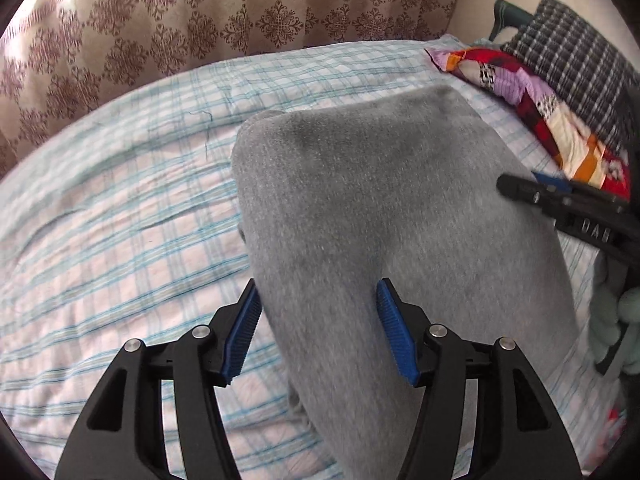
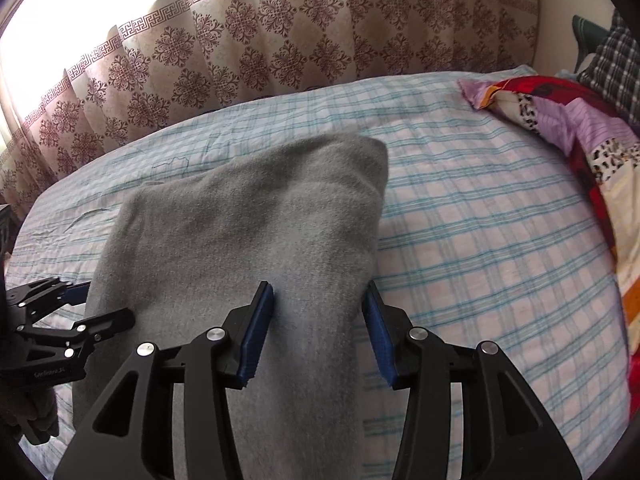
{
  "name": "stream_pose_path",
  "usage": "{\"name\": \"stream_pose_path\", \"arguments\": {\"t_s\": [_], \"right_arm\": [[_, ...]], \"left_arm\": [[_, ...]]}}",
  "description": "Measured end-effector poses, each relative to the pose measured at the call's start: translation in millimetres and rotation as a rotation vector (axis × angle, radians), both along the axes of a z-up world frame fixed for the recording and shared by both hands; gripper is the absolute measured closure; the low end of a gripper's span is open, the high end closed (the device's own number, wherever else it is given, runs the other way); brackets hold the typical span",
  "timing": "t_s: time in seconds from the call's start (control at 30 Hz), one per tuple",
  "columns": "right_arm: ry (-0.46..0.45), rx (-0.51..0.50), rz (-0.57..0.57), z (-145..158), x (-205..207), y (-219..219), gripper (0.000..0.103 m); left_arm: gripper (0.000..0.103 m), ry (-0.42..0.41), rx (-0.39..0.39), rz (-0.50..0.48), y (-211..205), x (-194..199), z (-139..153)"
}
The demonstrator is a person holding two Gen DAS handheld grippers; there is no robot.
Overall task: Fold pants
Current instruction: 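Fold the lifted end over the bundle with both grippers, then lay the folded bundle down and open both grippers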
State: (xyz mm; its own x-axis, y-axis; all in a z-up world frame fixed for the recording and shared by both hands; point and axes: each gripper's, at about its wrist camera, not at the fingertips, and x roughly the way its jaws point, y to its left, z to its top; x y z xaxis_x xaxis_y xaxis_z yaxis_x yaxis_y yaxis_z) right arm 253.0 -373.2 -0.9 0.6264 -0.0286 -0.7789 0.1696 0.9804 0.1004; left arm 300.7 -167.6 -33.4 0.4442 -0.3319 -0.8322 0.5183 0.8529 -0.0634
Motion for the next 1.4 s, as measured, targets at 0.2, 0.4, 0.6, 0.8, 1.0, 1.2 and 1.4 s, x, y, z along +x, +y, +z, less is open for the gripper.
{"name": "stream_pose_path", "arguments": {"t_s": [0.2,0.4,0.6,0.8,1.0,1.2,1.4], "right_arm": [[0.023,-0.037,-0.012,-6,-19,-6,0.057],[0.077,-0.051,-0.013,-38,-19,-10,0.050],[0.027,-0.066,-0.015,-8,-51,-4,0.049],[0.023,-0.053,0.010,2,-103,10,0.048],[0.105,-0.054,0.021,-28,-125,24,0.048],[0.125,-0.053,0.007,-38,-123,23,0.044],[0.072,-0.028,-0.004,-7,-147,27,0.041]], "left_arm": [[0.042,-0.037,0.065,-0.019,1,-28,0],[0.035,-0.061,0.105,-0.010,-2,-36,-10],[0.034,-0.094,0.164,0.000,-1,-56,0],[0.028,-0.120,0.159,-0.017,3,-94,8],[0.028,-0.109,0.194,-0.011,6,-109,-13],[0.026,-0.091,0.198,0.035,6,-106,-19],[0.019,-0.119,0.173,0.099,14,-122,7]]}}
